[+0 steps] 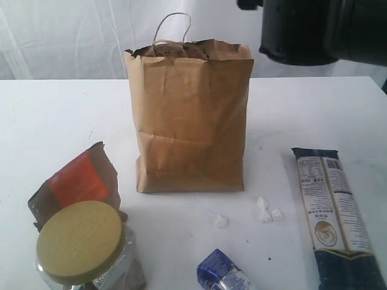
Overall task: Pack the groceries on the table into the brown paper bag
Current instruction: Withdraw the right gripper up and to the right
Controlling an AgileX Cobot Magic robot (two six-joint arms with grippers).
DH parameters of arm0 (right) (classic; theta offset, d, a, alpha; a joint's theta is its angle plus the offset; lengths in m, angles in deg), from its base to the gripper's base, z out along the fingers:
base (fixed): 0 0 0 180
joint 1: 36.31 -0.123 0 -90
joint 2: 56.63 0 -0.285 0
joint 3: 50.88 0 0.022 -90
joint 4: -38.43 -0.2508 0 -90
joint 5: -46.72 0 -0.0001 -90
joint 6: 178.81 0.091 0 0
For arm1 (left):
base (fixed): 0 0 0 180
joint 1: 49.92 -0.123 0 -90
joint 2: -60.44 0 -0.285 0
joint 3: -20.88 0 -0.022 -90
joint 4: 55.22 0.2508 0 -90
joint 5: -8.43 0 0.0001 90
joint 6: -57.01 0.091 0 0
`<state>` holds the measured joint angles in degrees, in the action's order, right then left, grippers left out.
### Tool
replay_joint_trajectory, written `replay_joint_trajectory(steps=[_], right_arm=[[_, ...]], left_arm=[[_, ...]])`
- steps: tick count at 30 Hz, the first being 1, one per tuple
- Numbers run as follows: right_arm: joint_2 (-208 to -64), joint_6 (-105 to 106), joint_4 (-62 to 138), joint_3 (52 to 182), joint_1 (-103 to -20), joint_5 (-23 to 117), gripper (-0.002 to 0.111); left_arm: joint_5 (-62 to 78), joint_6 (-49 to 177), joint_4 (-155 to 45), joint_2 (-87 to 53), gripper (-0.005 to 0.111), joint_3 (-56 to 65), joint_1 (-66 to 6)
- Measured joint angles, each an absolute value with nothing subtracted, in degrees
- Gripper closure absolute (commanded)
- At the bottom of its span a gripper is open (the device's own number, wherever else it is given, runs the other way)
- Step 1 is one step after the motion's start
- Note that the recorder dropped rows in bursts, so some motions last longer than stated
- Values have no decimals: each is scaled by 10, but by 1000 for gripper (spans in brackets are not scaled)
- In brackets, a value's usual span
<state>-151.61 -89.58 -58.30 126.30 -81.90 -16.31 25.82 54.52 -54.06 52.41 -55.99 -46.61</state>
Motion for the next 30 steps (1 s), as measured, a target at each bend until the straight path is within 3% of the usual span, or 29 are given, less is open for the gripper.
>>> replay_joint_trajectory(steps=[4, 18, 22, 26, 30], right_arm=[[-1515, -960, -610, 1236, -819, -224, 16], [-1516, -1198, -619, 1207, -838, -229, 17], [-1509, -1200, -619, 1206, -831, -228, 21], [-1485, -1200, -620, 1206, -787, -226, 27], [-1469, -1200, -577, 1206, -663, -209, 42]], left_arm=[[258, 545, -541, 524, 107, -560, -466], [258, 545, -541, 524, 107, -560, -466], [258, 545, -541, 524, 107, -560, -466], [258, 545, -541, 524, 107, -560, -466], [258, 545, -541, 524, 107, -560, -466]])
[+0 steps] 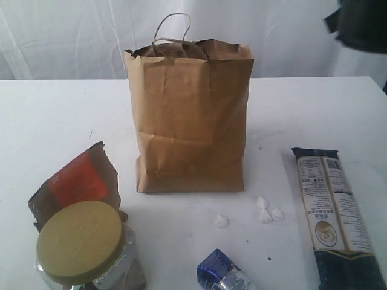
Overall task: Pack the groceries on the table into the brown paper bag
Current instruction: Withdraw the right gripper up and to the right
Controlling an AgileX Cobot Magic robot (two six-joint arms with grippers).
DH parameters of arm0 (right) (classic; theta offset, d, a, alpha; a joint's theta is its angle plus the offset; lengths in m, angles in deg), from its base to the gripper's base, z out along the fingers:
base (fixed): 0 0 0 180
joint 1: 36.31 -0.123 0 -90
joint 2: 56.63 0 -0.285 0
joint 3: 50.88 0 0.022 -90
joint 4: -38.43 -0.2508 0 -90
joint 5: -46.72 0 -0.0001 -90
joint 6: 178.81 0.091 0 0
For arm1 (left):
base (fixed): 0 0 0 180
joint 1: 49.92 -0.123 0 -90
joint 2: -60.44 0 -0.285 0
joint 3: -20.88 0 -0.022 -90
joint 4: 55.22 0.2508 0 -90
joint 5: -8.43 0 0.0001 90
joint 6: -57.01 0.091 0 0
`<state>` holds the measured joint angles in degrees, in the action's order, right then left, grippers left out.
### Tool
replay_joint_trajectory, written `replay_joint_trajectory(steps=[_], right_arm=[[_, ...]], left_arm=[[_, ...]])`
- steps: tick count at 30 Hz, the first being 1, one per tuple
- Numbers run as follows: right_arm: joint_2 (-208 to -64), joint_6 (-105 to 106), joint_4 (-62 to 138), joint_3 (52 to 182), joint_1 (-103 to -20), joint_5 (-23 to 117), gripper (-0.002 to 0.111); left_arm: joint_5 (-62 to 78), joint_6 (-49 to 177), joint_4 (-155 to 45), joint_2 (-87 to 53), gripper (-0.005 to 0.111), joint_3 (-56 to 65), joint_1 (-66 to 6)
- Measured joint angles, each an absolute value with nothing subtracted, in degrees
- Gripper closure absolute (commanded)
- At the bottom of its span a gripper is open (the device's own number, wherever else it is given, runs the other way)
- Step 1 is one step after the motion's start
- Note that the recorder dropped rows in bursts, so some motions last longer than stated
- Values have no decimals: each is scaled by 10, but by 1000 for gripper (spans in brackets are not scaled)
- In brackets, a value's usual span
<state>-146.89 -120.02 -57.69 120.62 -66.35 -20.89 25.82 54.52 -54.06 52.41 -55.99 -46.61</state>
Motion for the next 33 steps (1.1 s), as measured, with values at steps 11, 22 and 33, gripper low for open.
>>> replay_joint_trajectory(steps=[11, 22, 33], right_arm=[[-1468, -1116, -618, 1200, -421, -85, 79], [-1459, -587, -608, 1200, -416, 207, 101], [-1457, -310, -374, 1200, -364, 489, 108]], left_arm=[[258, 545, -541, 524, 107, -560, -466], [258, 545, -541, 524, 107, -560, -466], [258, 545, -541, 524, 107, -560, -466]])
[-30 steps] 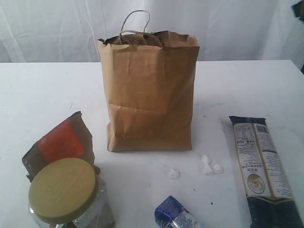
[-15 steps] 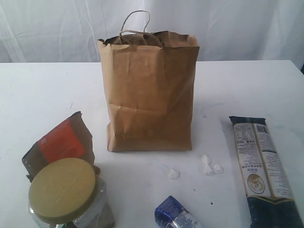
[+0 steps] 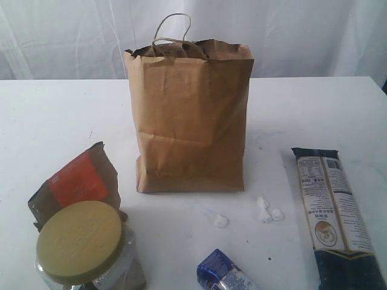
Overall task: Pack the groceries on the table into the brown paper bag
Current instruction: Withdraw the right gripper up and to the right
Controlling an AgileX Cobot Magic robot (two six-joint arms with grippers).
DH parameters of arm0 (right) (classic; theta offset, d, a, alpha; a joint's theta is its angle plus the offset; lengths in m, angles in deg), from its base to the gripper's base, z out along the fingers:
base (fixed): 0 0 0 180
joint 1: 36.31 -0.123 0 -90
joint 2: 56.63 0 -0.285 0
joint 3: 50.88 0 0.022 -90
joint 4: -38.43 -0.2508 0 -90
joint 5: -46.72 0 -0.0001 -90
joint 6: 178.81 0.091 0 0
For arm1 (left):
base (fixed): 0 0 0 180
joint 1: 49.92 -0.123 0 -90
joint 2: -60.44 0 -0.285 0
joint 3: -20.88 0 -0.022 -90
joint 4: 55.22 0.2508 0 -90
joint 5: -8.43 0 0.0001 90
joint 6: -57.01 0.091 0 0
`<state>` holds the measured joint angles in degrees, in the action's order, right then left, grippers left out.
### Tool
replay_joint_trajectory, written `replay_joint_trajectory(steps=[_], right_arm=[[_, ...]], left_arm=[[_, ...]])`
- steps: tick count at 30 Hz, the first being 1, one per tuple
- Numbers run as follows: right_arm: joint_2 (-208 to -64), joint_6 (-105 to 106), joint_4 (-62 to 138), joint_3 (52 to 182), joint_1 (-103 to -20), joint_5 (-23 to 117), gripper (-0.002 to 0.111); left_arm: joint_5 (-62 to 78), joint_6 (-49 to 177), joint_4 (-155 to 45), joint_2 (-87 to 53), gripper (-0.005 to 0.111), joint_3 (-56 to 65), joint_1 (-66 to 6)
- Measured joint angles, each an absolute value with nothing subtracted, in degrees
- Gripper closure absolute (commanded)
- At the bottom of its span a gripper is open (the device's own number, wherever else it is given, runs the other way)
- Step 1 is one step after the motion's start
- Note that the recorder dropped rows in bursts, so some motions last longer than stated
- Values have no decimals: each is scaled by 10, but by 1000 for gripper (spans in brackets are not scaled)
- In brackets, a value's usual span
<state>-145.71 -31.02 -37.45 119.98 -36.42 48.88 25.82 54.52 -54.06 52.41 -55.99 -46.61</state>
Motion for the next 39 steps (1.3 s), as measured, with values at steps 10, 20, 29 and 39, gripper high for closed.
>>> replay_joint_trajectory(steps=[10, 20, 29, 39], right_arm=[[-1453, -289, 235, 1205, -350, 909, 108], [-1291, -68, 369, 1115, -347, 704, 108], [-1143, -64, 355, 958, -347, 438, 108], [-1053, -36, 355, 813, -347, 578, 108]], left_arm=[[258, 545, -541, 524, 107, -560, -466], [258, 545, -541, 524, 107, -560, -466], [258, 545, -541, 524, 107, -560, -466], [254, 544, -548, 524, 107, -560, -466]])
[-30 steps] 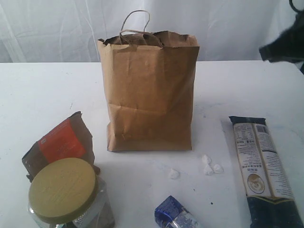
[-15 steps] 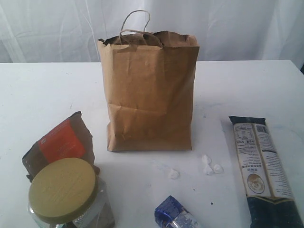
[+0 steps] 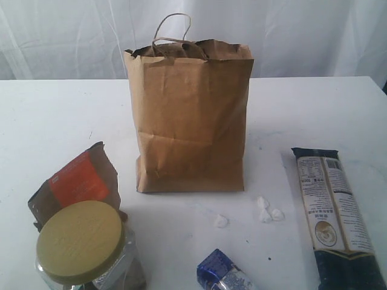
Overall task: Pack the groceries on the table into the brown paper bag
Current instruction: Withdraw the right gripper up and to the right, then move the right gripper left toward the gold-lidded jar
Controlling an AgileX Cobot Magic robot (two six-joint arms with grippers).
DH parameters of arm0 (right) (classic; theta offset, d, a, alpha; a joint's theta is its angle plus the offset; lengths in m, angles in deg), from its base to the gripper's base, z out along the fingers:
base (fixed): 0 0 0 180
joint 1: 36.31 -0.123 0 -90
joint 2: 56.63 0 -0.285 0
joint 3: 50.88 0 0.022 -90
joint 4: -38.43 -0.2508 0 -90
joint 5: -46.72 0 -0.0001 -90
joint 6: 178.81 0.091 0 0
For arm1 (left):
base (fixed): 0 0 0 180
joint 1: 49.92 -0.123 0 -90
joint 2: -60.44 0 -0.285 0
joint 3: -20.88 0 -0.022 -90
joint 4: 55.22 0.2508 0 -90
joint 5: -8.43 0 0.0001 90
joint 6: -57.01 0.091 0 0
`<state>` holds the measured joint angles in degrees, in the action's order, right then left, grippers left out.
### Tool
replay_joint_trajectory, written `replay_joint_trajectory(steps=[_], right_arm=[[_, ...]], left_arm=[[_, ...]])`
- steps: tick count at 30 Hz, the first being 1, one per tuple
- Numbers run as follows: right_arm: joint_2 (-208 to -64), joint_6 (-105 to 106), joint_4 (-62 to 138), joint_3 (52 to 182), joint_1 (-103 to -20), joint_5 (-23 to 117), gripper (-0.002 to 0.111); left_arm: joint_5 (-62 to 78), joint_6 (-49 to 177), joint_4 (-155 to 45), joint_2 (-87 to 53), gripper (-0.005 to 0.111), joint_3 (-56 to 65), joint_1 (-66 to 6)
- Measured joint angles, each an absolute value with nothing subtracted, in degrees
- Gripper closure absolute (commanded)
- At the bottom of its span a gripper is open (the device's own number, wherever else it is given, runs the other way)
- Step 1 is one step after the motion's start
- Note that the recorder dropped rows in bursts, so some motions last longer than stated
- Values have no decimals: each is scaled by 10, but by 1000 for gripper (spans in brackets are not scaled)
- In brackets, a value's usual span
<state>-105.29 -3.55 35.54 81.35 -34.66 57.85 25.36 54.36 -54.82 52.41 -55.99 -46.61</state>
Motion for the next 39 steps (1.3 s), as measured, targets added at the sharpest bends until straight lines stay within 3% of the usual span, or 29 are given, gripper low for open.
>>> replay_joint_trajectory(steps=[6, 12, 18, 22, 25, 31, 39], right_arm=[[-1049, -140, 272, 780, -347, 801, 108], [-1049, -454, -53, 776, -347, 926, 108], [-1046, -615, -419, 776, -347, 881, 108], [-1049, -661, -574, 776, -347, 788, 108], [-1073, -711, -603, 776, -347, 822, 108], [-1200, -783, -539, 835, -347, 1110, 108], [-1362, -788, -420, 862, -348, 1056, 108]], left_arm=[[179, 488, -717, 524, 107, -561, -466], [103, 477, -809, 524, 107, -562, -466], [-32, 497, -815, 524, 107, -562, -466], [-24, 592, -819, 524, 107, -562, -466], [43, 674, -820, 524, 107, -562, -466], [110, 779, -811, 524, 107, -562, -466], [148, 798, -803, 524, 107, -562, -466]])
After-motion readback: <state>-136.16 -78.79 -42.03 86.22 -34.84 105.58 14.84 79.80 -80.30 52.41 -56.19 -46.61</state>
